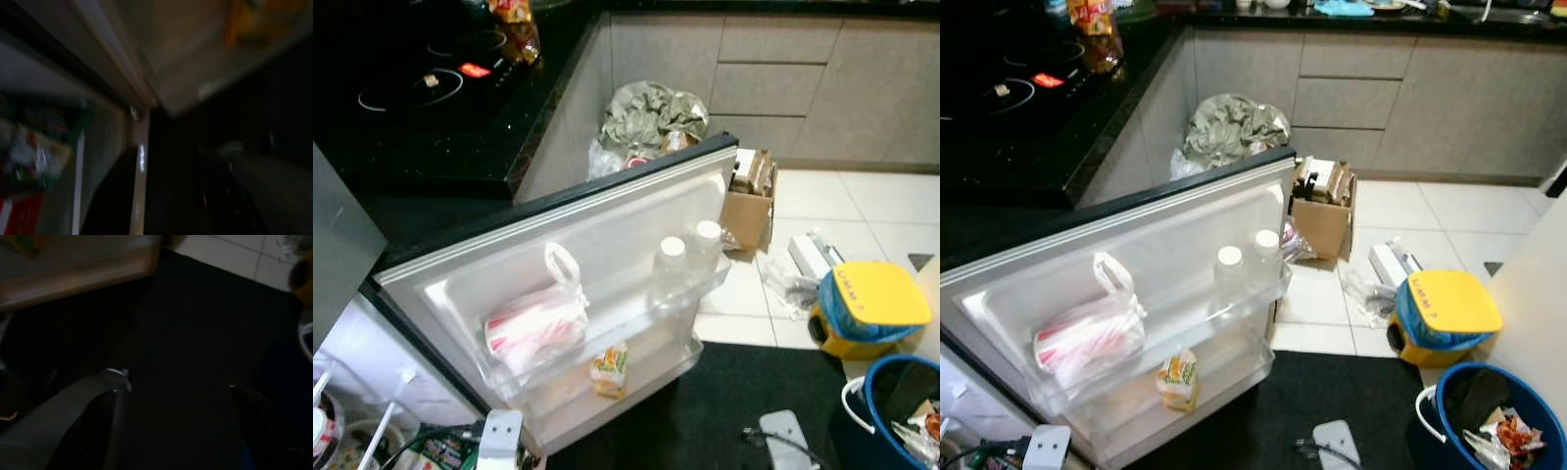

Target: Restocking fridge

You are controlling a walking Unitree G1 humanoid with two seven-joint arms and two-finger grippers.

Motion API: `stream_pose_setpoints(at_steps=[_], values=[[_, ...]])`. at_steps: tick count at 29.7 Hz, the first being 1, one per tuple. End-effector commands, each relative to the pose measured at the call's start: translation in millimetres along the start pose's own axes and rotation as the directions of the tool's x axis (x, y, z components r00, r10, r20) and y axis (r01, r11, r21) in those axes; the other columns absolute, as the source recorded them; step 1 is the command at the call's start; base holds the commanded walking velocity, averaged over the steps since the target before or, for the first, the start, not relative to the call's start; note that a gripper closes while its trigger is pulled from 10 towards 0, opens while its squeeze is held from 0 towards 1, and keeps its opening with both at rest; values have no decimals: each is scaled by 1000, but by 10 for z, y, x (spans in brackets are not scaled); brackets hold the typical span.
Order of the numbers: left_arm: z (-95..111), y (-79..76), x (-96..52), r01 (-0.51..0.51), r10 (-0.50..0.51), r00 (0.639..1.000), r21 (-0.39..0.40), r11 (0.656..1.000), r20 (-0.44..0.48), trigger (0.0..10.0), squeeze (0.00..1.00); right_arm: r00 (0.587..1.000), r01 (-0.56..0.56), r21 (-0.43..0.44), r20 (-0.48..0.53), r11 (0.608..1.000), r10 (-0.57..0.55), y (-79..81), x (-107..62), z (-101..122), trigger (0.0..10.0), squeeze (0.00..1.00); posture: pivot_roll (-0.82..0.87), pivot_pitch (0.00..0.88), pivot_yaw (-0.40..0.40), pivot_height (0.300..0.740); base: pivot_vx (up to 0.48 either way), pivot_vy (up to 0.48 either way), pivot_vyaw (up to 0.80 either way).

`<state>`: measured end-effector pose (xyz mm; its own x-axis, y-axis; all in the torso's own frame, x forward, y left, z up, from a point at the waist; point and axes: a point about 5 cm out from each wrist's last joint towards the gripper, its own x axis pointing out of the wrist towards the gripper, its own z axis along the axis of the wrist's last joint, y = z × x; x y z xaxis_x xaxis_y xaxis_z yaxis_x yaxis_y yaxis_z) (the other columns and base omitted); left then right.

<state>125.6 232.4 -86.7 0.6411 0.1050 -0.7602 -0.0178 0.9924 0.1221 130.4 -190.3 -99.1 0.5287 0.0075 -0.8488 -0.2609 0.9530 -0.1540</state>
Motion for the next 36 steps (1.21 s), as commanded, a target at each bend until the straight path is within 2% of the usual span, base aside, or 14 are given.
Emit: stream_pose_setpoints(at_steps=[1,5,11,15,18,22,24,28,36], values=[[-82,50,-19,-13,12,999,-23,1000,-42,10000,0,1000,-7,-43,1,999,7,-32,-4,-13,10000,0,0,0,-42,740,0,0,0],[-202,4,-40,-21,18,995,-27,999,-95,10000,0,999,-34,-138,10,990,36,-58,-7,-6,10000,0,-21,0,-70,740,0,0,0],[-264,-58,-46,-24,21,992,-18,1000,-126,10000,0,1000,-21,-154,20,988,25,-152,-3,23,10000,0,-23,0,-88,740,0,0,0],[-269,-60,-43,-29,27,991,-13,1000,-134,10000,0,1000,-8,-141,24,990,12,-183,-1,36,10000,0,-20,0,-85,740,0,0,0],[-250,-28,-32,-31,30,990,-1,1000,-139,10000,0,999,6,-88,33,996,-3,-164,8,56,10000,0,-17,0,-69,740,0,0,0],[-243,-14,-28,-31,32,989,6,999,-142,10000,0,999,10,-69,38,998,-7,-154,12,66,10000,0,-21,0,-63,740,0,0,0],[-248,12,-30,-33,37,988,32,999,-152,10000,0,999,13,-46,48,999,-11,-131,17,80,10000,0,-18,0,-58,740,0,0,0],[-264,21,-37,-32,38,986,43,999,-160,10000,0,999,12,-45,44,999,-10,-120,12,60,10000,0,-19,0,-60,740,0,0,0],[-293,18,-50,-16,21,985,30,999,-171,10000,0,999,25,-48,24,999,-24,-197,-9,-6,10000,0,-26,0,-62,740,0,0,0]])
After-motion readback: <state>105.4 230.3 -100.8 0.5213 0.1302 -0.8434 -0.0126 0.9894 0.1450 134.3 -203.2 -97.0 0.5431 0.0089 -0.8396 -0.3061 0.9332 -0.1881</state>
